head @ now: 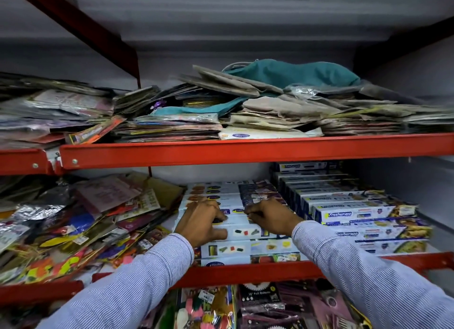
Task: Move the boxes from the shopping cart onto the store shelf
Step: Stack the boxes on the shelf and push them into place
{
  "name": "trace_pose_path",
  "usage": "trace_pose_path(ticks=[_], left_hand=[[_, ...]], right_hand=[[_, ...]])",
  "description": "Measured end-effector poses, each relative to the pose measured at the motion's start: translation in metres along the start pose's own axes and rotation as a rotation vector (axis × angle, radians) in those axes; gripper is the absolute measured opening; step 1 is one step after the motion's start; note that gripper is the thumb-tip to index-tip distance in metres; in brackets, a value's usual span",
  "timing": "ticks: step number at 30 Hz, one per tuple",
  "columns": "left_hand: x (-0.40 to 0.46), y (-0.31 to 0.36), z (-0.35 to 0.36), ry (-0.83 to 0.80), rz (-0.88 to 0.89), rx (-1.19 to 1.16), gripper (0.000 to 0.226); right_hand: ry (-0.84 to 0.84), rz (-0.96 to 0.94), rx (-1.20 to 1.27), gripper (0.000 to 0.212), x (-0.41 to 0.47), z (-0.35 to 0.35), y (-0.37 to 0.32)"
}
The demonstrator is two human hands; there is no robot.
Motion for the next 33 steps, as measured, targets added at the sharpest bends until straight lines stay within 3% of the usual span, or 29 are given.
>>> trace_pose_path(ticks=[6,11,15,20,33], left_hand=[[-0.012,-0.002,0.004,0.072,-0.024,-0.07,0.047],[-0.024,0.002,0.014,0.061,-0.025,0.049,0.048],[-0.042,0.005,0.012,0.157,-0.028,0.178,0.051],[-0.049,-0.001,0.031,0.092,-0.045,0.159,0.051],[-0.047,0.006,0.039,0.134,-0.036,0.244,0.05]], right_hand=[[0.178,0.002,0.047,0.036,-0.009,0.006,0.004],[0.33,-0.015,0.036,0.038,-0.025,0.005,0.0],[0.483,0.026,-0.056,0.046,-0.039,0.012,0.01],[0.485,0.071,-0.147,0.058,-0.046,0.022,0.024],[0.539,0.01,-0.172,0.052,-0.044,0.026,0.028]])
Point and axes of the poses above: each hand's wrist, its own x-axis towards the middle knuckle, its own z-axis out of the palm, y = z × x, the point moved 9 cm from there along x, towards the middle knuckle, and after that the axes turned 12 degrees about z, right-handed, at the moved point
